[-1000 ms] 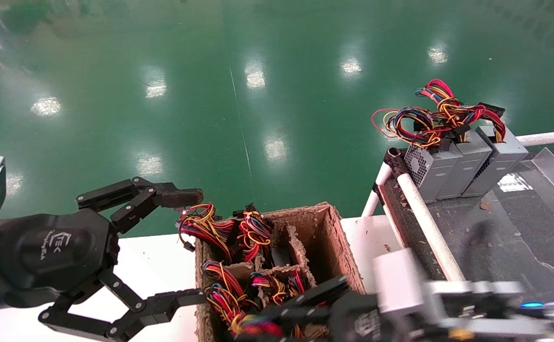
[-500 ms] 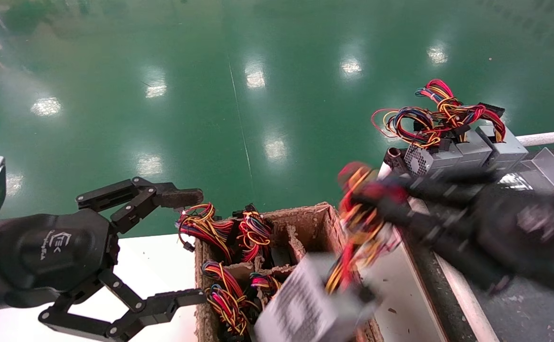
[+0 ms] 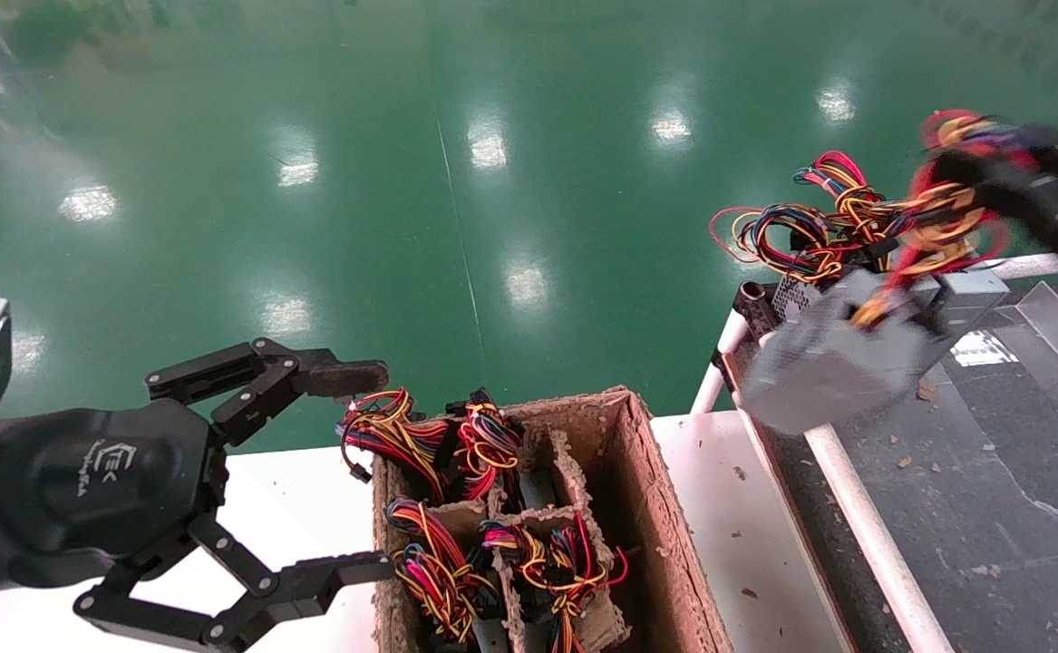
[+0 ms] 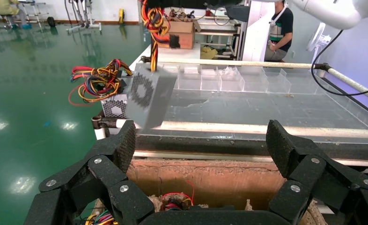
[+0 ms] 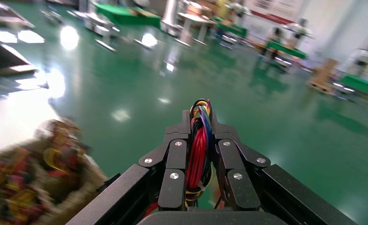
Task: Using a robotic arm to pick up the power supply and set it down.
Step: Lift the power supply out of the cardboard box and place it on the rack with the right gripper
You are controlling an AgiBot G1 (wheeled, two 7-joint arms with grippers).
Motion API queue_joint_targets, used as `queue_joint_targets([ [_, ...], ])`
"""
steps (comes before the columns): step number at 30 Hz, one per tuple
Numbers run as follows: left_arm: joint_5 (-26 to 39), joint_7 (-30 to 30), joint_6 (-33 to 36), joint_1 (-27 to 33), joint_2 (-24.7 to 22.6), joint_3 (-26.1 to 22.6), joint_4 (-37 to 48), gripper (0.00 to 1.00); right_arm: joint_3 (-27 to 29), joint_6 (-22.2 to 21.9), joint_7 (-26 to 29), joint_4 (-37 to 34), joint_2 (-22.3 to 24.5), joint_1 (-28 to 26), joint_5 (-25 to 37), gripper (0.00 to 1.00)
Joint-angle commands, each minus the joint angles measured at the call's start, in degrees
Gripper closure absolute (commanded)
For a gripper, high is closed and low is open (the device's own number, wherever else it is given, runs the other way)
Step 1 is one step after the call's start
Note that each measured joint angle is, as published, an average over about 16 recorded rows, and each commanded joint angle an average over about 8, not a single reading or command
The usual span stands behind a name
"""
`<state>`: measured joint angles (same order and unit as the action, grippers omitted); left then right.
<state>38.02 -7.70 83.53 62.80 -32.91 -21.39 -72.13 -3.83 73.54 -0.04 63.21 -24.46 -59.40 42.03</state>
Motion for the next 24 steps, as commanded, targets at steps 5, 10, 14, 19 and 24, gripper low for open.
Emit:
queue_joint_targets([
  [5, 0.0, 0.0, 0.0, 0.0, 0.0, 0.0, 0.0, 0.0, 0.8, 0.8, -2.8, -5.6, 2.9, -1.2, 1.9, 1.0],
  [10, 0.0, 0.0, 0.0, 0.0, 0.0, 0.0, 0.0, 0.0, 0.7, 2.0, -5.3, -9.6, 4.6, -0.7, 3.5, 1.0],
  [14, 0.0, 0.0, 0.0, 0.0, 0.0, 0.0, 0.0, 0.0, -0.1, 2.0, -6.9, -11.8, 4.5, -0.6, 5.4, 1.0],
  [19, 0.0, 0.0, 0.0, 0.0, 0.0, 0.0, 0.0, 0.0, -1.7, 1.2, -7.8, -13.1, 2.9, -1.8, 7.9, 1.0],
  [24, 0.0, 0.0, 0.0, 0.0, 0.0, 0.0, 0.0, 0.0, -3.8, 0.0, -7.5, -13.6, 0.1, -4.6, 10.6, 1.0],
])
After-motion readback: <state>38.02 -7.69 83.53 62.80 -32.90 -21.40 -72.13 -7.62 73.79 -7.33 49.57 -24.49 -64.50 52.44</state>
